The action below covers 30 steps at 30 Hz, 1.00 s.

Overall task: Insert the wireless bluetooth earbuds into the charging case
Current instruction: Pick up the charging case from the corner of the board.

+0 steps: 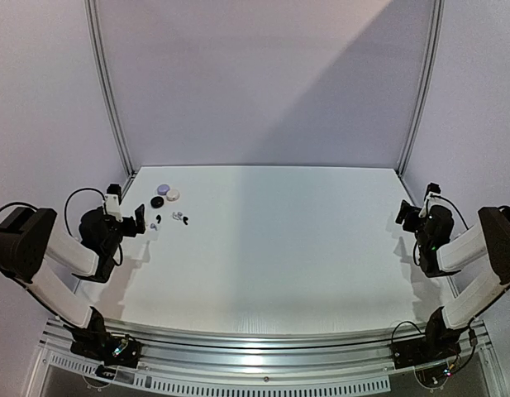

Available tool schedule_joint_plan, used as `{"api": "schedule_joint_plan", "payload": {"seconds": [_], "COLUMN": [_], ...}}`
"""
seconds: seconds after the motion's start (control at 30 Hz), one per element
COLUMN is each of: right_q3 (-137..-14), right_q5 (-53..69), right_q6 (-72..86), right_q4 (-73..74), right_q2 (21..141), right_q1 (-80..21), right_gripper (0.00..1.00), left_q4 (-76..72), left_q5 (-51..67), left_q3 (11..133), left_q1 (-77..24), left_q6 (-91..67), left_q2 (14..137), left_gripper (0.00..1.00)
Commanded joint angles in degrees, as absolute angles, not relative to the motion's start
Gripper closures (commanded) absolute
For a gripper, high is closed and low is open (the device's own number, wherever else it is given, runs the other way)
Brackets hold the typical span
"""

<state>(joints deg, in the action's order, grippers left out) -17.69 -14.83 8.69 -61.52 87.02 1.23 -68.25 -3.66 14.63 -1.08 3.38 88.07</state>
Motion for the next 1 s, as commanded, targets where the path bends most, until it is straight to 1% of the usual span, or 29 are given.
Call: {"api": "schedule_joint_plan", "payload": {"seconds": [0.0, 0.1, 0.17, 0.23, 0.27, 0.37, 0.43, 0.5, 0.57, 0.63, 0.67, 0.77, 0.97], "right_q3": [-25.42, -30.63, -32.51, -34.14, -35.11, -39.9, -44.09, -48.75, -53.79, -59.0, -61.61, -67.33, -72.86], "right_q5": [-17.69, -14.6, -12.93, -8.59, -5.67, 5.71, 7.68, 6.79, 5.0, 3.23, 2.69, 1.91, 1.67], "right_q6": [9.69, 9.01, 11.86, 14.84, 17.7, 23.1, 27.02, 27.99, 27.77, 26.42, 25.54, 22.84, 20.2], "right_q4": [-44.36, -35.16, -33.57, -32.29, -31.54, -28.74, -24.79, -19.59, -13.71, -7.68, -5.1, 0.6, 5.01], "right_q2": [81.54, 79.43, 77.96, 76.55, 76.07, 75.37, 75.94, 77.14, 79.57, 82.05, 83.27, 87.65, 92.33], "right_q1": [1.07, 1.08, 1.06, 1.1, 1.13, 0.93, 0.45, -2.59, -5.12, -7.78, -9.09, -13.1, -19.12], "right_gripper": [0.01, 0.01, 0.01, 0.01, 0.01, 0.01, 0.01, 0.01, 0.01, 0.02, 0.02, 0.02, 0.02], "left_q4": [-67.76, -67.73, -67.57, -67.42, -64.07, -43.18, -30.37, -15.88, -0.49, 16.97, 22.6, 34.22, 51.82], "left_q5": [-3.38, -3.43, -2.11, -0.56, 1.56, 7.53, 7.37, 5.97, 5.09, 8.51, 10.58, 17.83, 21.8], "left_q3": [15.38, 15.43, 15.68, 15.12, 15.95, 24.79, 33.6, 45.42, 57.75, 69.81, 74.28, 85.4, 107.86], "left_q1": [-0.71, -0.66, -0.37, -0.18, -0.2, -0.18, -0.09, -0.07, 0.53, 2.6, 3.25, 3.77, 3.86], "left_q6": [3.03, 3.07, 3.2, 3.75, 4.01, 6.42, 7.38, 9.33, 9.34, 9.87, 10.91, 21.11, 29.82], "left_q2": [87.45, 87.52, 87.54, 85.9, 83.27, 74.76, 73.38, 76.68, 82.94, 89.7, 92.83, 100.85, 116.82], "left_gripper": [0.01, 0.01, 0.01, 0.01, 0.01, 0.01, 0.01, 0.01, 0.01, 0.01, 0.01, 0.01, 0.01]}}
